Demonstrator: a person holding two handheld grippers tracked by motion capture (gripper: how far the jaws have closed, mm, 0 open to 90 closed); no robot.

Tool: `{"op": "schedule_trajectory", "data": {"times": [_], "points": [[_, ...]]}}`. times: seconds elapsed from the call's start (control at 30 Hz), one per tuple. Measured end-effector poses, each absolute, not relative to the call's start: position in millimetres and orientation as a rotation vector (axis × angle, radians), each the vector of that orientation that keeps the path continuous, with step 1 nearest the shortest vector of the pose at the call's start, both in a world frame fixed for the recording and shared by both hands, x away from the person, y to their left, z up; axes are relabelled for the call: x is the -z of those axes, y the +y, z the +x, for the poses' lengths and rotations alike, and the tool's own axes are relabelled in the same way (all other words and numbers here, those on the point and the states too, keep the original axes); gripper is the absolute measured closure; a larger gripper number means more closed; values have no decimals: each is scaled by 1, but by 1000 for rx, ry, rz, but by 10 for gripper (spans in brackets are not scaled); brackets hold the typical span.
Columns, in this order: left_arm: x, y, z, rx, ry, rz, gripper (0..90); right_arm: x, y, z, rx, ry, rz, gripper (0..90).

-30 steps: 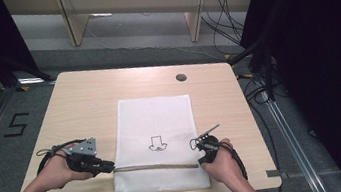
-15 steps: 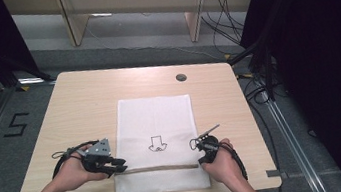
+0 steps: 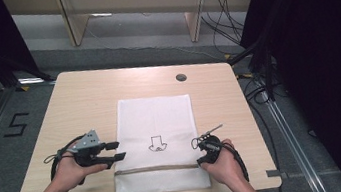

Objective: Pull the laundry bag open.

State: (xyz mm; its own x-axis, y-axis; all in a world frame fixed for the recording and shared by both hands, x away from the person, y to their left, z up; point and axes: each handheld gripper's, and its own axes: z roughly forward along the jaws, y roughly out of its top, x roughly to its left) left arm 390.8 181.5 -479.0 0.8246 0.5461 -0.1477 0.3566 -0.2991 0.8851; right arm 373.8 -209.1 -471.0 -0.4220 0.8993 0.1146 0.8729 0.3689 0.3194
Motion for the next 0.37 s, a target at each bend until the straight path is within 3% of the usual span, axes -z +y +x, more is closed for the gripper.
{"op": "schedule_trajectory", "data": {"times": [0.37], "points": [[479, 212, 402, -297, 906, 1770, 404, 452, -224, 374, -741, 2405, 1505, 721]]}}
